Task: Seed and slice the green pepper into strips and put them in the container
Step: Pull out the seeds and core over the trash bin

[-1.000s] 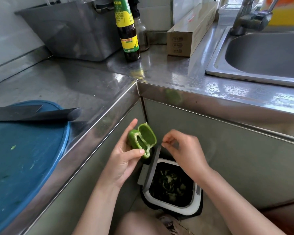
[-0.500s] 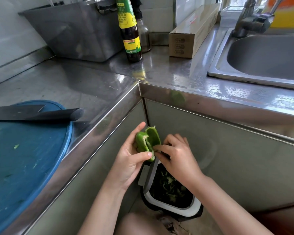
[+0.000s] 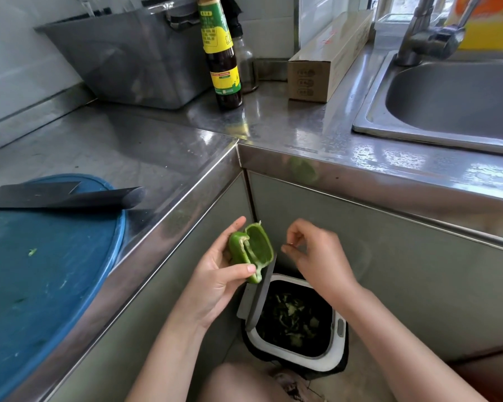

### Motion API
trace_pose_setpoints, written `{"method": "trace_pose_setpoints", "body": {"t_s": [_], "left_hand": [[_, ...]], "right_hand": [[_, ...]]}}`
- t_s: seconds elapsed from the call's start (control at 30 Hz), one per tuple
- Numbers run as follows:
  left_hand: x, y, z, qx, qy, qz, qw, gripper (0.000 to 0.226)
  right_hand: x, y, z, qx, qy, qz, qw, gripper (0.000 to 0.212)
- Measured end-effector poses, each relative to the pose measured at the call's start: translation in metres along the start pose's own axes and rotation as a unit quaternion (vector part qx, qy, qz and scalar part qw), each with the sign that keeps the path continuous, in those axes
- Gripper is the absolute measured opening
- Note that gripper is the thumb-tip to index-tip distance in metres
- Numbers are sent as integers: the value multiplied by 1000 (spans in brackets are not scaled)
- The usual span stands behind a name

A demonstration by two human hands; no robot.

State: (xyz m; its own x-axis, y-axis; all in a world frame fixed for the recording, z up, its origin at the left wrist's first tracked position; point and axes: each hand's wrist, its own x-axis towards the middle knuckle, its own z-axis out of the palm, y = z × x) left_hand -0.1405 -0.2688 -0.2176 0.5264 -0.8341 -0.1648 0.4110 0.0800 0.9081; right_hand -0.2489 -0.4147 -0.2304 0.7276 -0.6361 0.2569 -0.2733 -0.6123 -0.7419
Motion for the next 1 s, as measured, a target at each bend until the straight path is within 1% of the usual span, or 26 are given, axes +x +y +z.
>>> {"method": "trace_pose_setpoints", "body": {"t_s": [0.07,0.17,0.23,0.33,0.37,0.43,0.6,0.67,0.73,0.8,0.9,0.97,1.0], "left_hand": [[-1,1,-1,-10,-5,-23,1000,74],[-4,2,-3,-20,-17,-60,998,72],[-5,2,-4,-18,-28,-84,996,75],[-7,3,-3,-11,-38,-104,994,77],[-8,4,-3,-7,-44,-108,993,76],[-10,5,-2,-2,-58,-115,992,73],[-15,10,-2,7,-76,-132,988,62],[-18,12,-1,-2,-76,-144,987,65],[-22,13,-4,-47,-91,-144,984,72],[-28,16,-7,-123,-125,-130,976,75],[-37,21,-7,-223,-181,-134,948,62],[-43,24,-6,-244,-184,-141,942,54],[-47,26,-6,-247,-179,-139,942,52]], "right_hand": [[2,-1,-1,22,4,18,1000,6],[4,-4,-3,13,12,27,999,12],[6,-7,-5,52,13,39,998,10],[6,-12,-6,159,-40,54,985,11],[5,-14,-7,180,-58,54,980,10],[4,-15,-7,190,-69,52,978,6],[1,-18,-8,151,-68,49,985,13],[1,-20,-11,155,-55,69,984,18],[3,-20,-14,135,-38,87,986,21],[4,-19,-17,77,-32,98,992,18],[1,-19,-17,-6,-35,113,993,29],[0,-19,-15,-30,-36,91,995,34],[-1,-18,-14,-31,-35,75,996,40]]}}
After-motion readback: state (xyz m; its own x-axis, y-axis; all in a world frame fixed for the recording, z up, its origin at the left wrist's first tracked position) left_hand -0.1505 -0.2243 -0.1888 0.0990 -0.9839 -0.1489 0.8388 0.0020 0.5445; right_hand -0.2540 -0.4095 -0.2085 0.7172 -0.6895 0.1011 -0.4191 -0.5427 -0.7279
